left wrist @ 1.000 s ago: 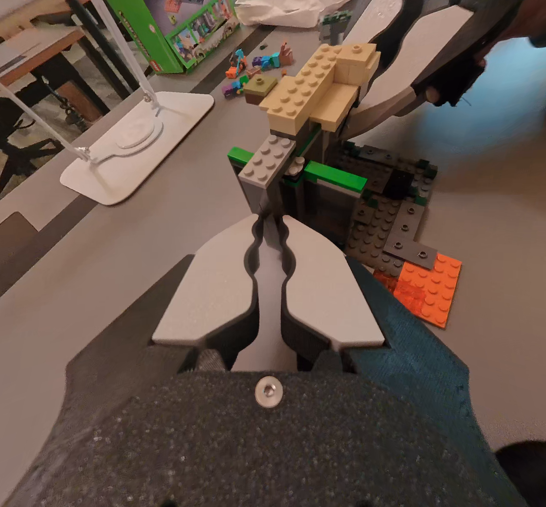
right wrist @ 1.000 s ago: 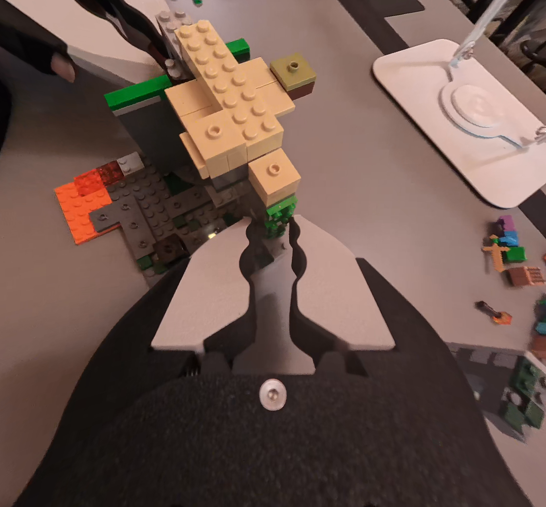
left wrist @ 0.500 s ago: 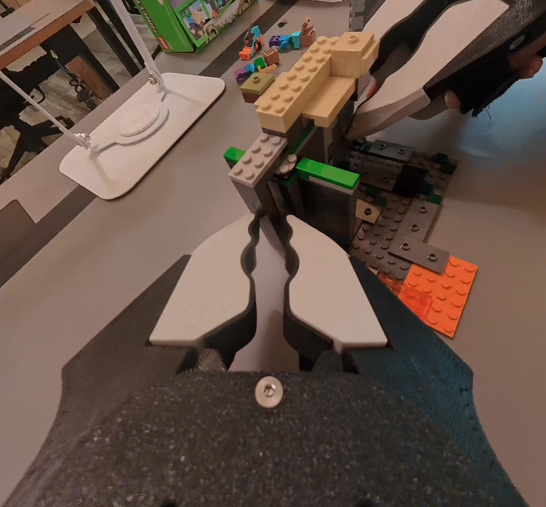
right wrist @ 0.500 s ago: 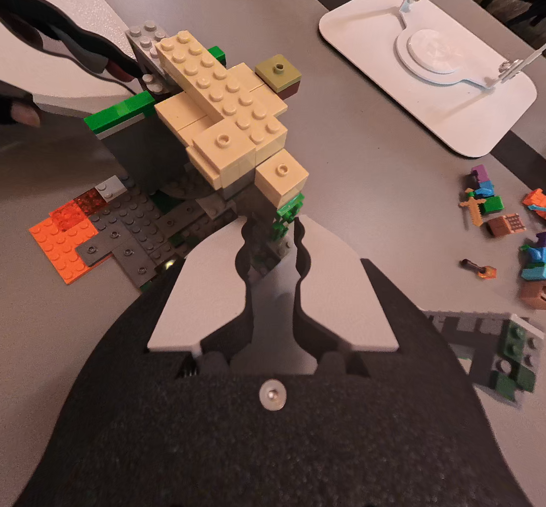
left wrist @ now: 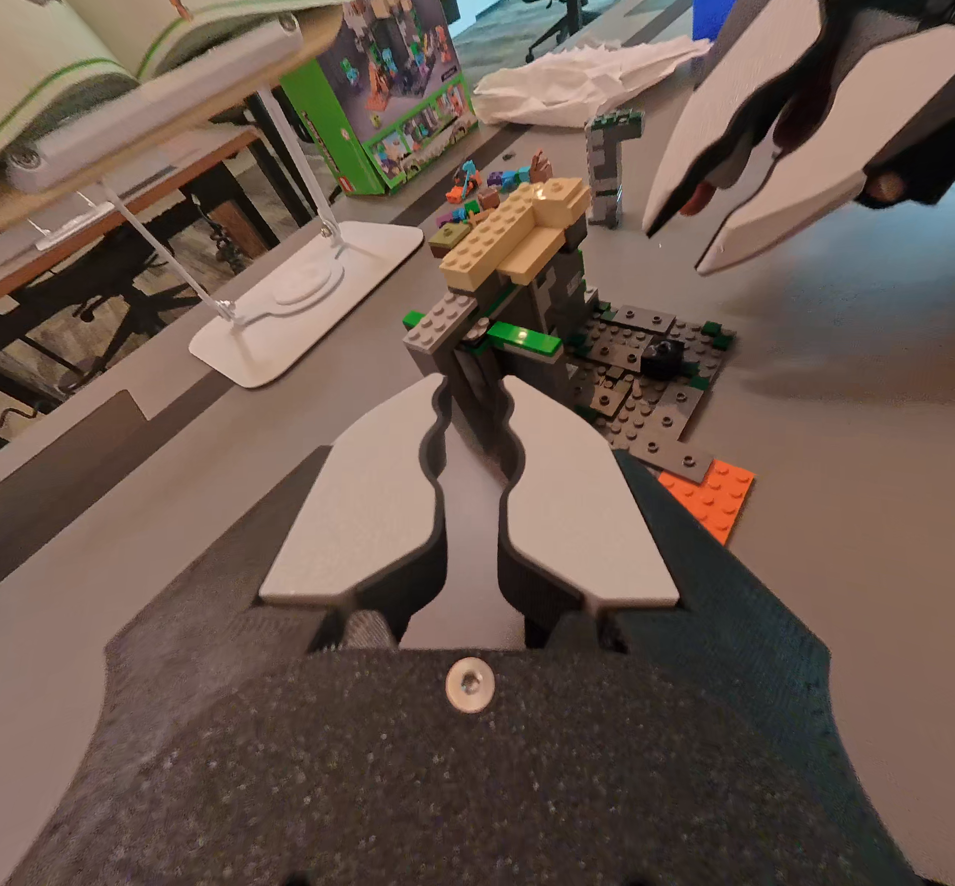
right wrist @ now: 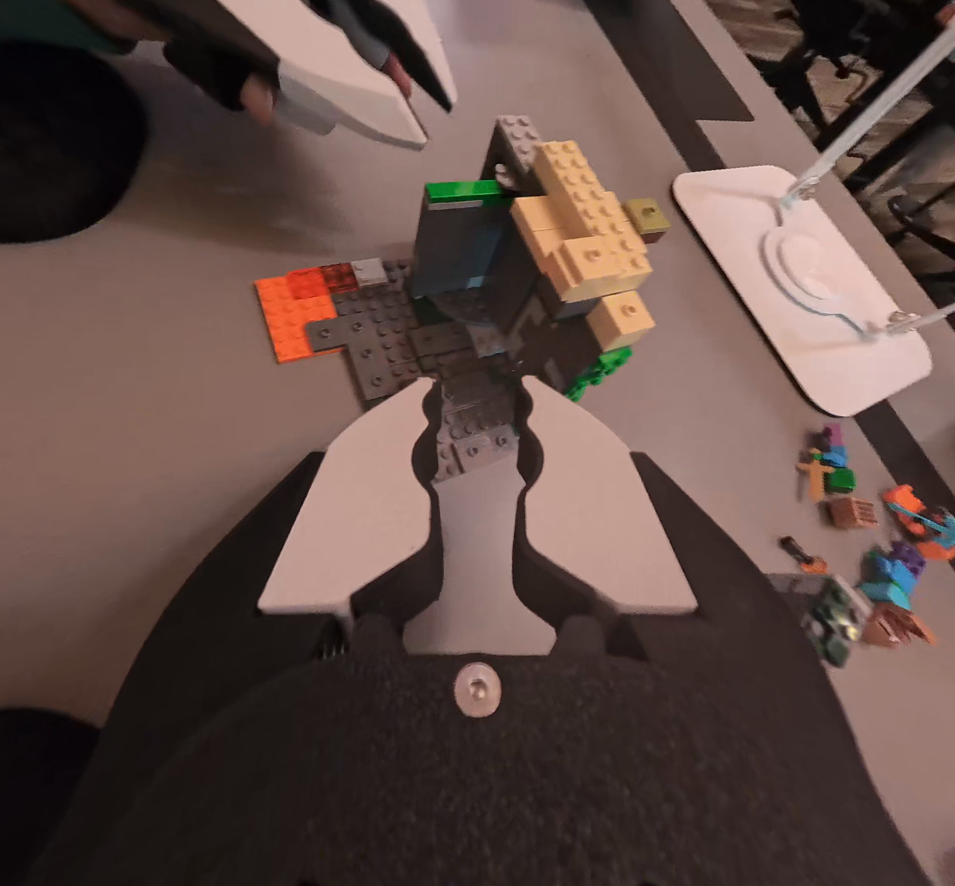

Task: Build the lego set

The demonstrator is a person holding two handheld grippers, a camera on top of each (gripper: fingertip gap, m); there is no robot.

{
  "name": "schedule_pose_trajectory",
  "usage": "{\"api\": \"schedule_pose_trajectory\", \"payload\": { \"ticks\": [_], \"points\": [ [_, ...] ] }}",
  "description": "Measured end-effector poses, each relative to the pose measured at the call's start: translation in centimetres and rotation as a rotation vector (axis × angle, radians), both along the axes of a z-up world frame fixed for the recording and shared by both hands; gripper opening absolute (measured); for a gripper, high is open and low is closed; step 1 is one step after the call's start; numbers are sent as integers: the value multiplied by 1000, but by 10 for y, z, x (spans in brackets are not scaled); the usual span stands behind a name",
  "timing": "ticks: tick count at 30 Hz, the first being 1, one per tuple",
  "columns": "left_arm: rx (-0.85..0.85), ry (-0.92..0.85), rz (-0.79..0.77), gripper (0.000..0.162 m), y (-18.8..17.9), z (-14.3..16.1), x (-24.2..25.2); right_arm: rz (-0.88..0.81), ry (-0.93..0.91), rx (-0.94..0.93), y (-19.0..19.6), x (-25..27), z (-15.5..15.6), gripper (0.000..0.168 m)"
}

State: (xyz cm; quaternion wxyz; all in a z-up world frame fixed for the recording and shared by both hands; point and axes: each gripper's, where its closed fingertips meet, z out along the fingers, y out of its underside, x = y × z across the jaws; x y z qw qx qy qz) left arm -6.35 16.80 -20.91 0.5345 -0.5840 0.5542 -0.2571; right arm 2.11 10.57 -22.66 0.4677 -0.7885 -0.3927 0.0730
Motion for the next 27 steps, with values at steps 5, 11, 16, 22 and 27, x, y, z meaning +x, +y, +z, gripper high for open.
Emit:
{"api": "schedule_pose_trajectory", "payload": {
  "ticks": [5, 11, 16, 22, 27],
  "points": [
    [32, -45, 21, 16, -9, 10, 4, -34, 1, 22, -4, 10, -5, 26],
    [56, -66, 51, 15, -12, 13, 6, -222, 59, 162, -4, 57, 17, 26],
    [43, -86, 73, 15, -6, 15, 3, -472, 161, 319, -2, 117, 48, 26],
    [43, -91, 87, 14, -2, 16, 1, -645, 228, 221, 11, 149, 23, 43],
    [47, -83, 79, 14, -3, 15, 2, -707, 170, 133, 32, 150, -3, 54]
  ]
}}
